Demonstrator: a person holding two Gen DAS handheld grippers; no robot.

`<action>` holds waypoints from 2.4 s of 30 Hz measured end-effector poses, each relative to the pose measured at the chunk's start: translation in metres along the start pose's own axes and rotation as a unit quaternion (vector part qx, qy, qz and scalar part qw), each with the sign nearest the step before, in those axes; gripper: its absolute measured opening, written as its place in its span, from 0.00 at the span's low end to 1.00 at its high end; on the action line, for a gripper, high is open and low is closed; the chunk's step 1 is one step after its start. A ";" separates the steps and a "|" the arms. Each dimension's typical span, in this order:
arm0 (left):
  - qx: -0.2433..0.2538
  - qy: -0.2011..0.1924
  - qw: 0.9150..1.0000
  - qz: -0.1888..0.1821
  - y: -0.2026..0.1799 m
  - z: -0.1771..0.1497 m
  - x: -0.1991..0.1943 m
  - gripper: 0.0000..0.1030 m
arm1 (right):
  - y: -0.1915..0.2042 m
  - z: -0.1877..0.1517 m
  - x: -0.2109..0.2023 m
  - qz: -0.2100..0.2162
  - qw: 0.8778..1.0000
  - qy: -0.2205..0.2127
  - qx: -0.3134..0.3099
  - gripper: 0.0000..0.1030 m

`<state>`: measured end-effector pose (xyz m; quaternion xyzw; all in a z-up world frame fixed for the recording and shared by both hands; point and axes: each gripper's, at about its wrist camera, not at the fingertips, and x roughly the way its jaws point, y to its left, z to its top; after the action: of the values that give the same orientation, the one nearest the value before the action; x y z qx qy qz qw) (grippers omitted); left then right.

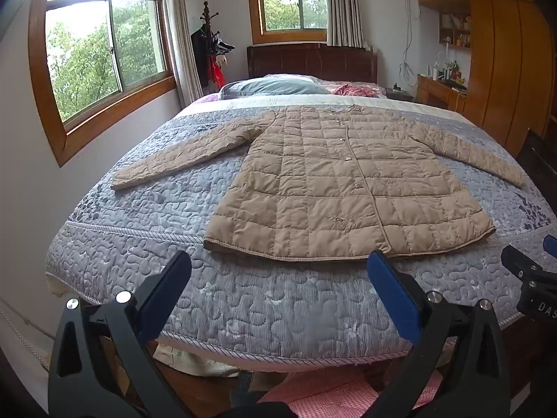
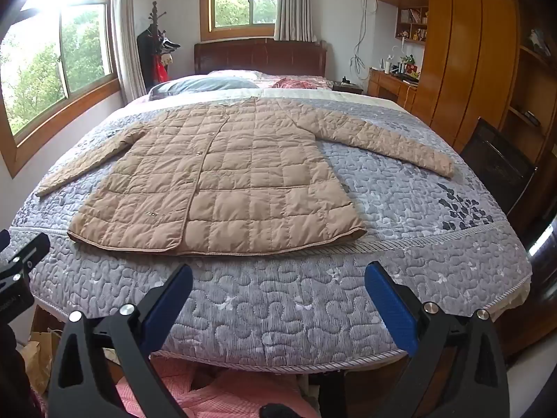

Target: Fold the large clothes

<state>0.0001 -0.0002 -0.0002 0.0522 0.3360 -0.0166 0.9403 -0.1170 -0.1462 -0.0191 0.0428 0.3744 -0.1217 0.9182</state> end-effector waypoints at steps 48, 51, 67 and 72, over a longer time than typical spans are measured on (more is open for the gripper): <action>-0.002 -0.001 1.000 -0.001 0.002 0.004 -0.003 0.97 | 0.001 0.002 -0.002 -0.002 1.000 0.000 -0.002 0.96; -0.001 -0.001 1.000 -0.001 0.002 0.003 -0.003 0.97 | 0.001 0.001 -0.002 -0.001 1.000 0.000 -0.002 0.96; -0.001 0.000 1.000 -0.002 0.002 0.003 -0.004 0.97 | 0.002 0.001 -0.002 -0.001 1.000 0.000 -0.003 0.96; -0.001 -0.001 1.000 -0.001 0.002 0.003 -0.003 0.97 | 0.002 0.001 -0.002 -0.002 1.000 0.000 -0.003 0.96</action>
<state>-0.0007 0.0011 0.0043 0.0507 0.3352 -0.0173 0.9406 -0.1167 -0.1445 -0.0169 0.0397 0.3748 -0.1224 0.9181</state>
